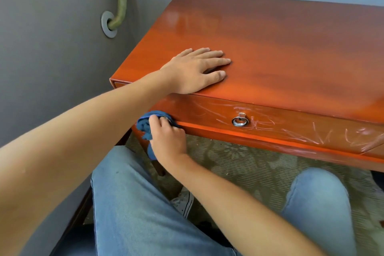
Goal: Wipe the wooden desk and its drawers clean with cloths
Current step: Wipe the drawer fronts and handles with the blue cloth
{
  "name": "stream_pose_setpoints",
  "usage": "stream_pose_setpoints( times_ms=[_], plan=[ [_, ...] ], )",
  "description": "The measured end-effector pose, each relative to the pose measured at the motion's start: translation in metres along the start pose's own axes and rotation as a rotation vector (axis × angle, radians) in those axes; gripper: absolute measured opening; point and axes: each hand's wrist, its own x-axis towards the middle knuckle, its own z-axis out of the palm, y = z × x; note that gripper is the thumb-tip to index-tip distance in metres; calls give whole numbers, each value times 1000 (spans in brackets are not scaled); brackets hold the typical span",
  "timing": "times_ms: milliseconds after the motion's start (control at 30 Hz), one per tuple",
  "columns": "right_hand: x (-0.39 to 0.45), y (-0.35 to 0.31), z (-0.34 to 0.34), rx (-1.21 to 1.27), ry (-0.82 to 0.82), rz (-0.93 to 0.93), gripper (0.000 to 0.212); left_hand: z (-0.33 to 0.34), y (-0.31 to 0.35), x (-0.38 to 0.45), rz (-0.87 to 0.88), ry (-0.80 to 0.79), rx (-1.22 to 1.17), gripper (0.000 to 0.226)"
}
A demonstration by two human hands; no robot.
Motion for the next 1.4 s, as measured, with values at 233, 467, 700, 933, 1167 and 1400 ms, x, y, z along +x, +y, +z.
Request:
stream_pose_setpoints(
  times_ms=[233,467,700,933,1167,1400],
  plan=[
    [-33,56,-19,-56,40,0,59,0,-1,-2,4,-16,14,59],
    [-99,178,-86,-183,231,241,40,1,0,0,6,-9,16,58],
    [-166,276,-147,21,276,982,33,4,0,-1,18,-3,37,70],
    [-162,281,-161,317,490,1138,30,2,0,3,32,27,20,78],
    [-132,227,-131,111,267,674,26,-2,11,4,38,48,46,81],
    [-151,275,-194,103,428,847,29,19,114,50,313,10,38,68]
  ],
)
